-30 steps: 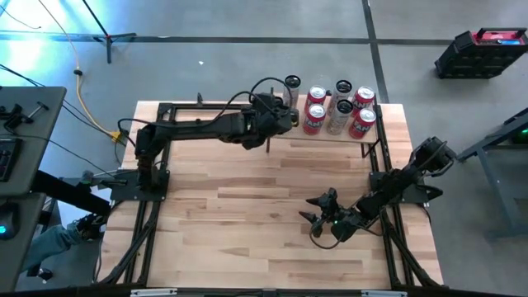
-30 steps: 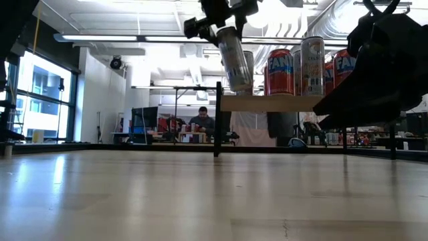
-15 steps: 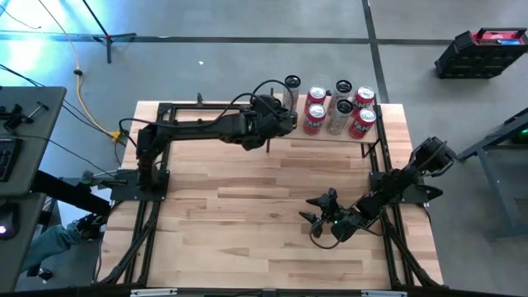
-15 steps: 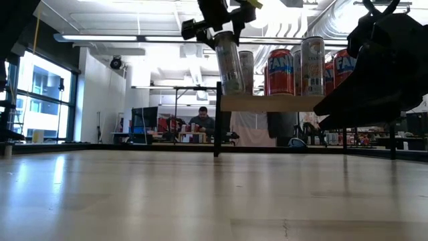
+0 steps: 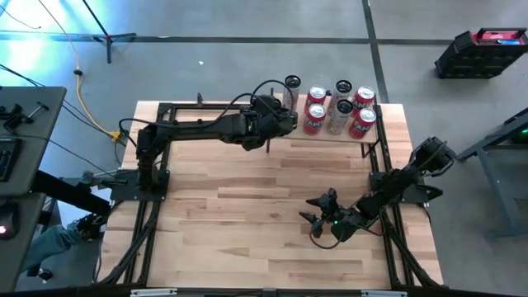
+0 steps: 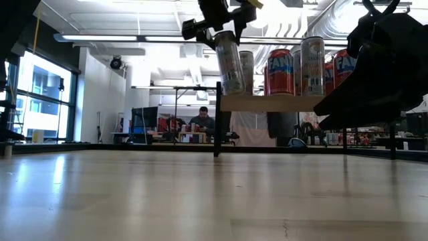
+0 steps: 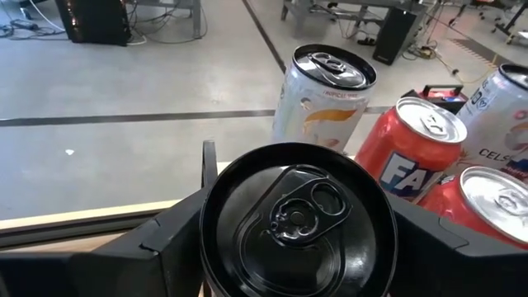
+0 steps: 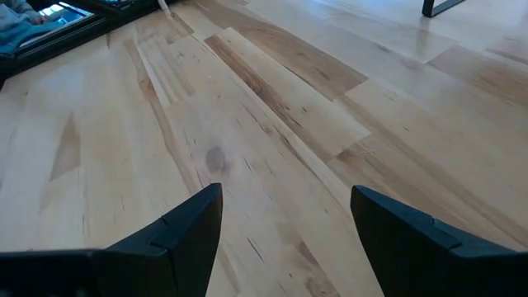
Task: Place canned beverage on shelf
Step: Put the white soda can on the shelf aligned with the other white soda can
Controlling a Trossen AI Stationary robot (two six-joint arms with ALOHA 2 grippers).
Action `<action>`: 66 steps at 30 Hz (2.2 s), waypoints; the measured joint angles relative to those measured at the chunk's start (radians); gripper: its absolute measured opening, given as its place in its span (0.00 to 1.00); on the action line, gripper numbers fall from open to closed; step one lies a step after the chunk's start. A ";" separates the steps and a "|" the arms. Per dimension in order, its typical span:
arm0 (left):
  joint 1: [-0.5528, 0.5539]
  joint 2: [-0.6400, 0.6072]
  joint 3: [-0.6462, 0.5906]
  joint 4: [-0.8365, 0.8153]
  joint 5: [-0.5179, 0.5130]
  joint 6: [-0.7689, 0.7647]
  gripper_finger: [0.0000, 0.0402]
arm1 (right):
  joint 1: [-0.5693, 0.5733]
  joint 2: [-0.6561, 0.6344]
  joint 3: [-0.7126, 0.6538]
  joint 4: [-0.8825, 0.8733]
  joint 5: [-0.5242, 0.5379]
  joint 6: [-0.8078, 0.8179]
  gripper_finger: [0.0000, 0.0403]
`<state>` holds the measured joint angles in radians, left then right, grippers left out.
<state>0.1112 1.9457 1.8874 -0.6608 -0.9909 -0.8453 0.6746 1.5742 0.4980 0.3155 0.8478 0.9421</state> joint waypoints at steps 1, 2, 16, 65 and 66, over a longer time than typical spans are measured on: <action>0.000 0.000 0.000 0.001 0.000 -0.006 0.67 | 0.000 0.000 0.000 0.000 0.000 0.000 0.63; 0.001 0.000 0.000 0.002 0.000 -0.007 0.67 | 0.000 0.000 0.000 0.000 0.000 0.001 0.63; 0.004 0.051 0.004 0.070 -0.016 -0.016 0.67 | 0.000 0.000 0.000 0.000 0.000 0.022 0.63; 0.006 0.035 0.001 0.125 -0.024 0.082 0.74 | 0.000 0.000 0.000 -0.002 -0.007 0.029 0.63; 0.006 0.035 0.001 0.125 -0.023 0.082 0.74 | 0.000 0.000 0.000 -0.002 -0.007 0.030 0.63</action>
<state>0.1177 1.9804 1.8881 -0.5361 -1.0142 -0.7634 0.6746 1.5745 0.4980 0.3130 0.8413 0.9718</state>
